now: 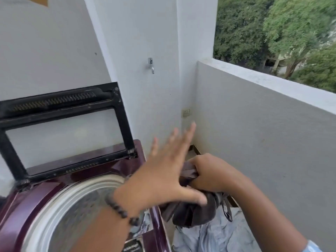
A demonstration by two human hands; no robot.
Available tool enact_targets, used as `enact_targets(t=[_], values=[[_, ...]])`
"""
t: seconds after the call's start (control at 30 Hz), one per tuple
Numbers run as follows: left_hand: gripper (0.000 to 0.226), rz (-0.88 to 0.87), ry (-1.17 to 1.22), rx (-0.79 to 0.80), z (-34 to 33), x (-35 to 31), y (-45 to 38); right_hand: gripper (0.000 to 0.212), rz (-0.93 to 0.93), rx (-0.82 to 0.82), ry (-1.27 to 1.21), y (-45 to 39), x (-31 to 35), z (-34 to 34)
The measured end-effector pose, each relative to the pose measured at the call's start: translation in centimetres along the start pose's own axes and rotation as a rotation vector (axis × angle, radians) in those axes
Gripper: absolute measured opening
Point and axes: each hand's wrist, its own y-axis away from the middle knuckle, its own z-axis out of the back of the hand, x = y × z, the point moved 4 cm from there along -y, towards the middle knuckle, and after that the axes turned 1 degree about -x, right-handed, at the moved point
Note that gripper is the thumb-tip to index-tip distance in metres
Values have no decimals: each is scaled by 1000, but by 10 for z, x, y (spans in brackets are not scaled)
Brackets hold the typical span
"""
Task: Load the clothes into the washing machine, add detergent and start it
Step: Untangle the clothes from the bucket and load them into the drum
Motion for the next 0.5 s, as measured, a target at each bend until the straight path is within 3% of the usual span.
enact_targets(t=[0.07,0.17,0.3,0.43,0.5], values=[[133,32,-111,102,-21,20,0,6,48,4,16,-7,21,-1],[115,95,-10,-85,-6,51,13,26,89,-58,-84,-11,40,-3],[83,18,411,-226,33,68,46,46,158,-81,-450,-16,64,-19],[67,-120,729,-440,75,86,73,73,141,-77,-712,-31,77,-68],[61,-145,875,-582,93,100,85,67,81,-84,-826,-36,78,-95]])
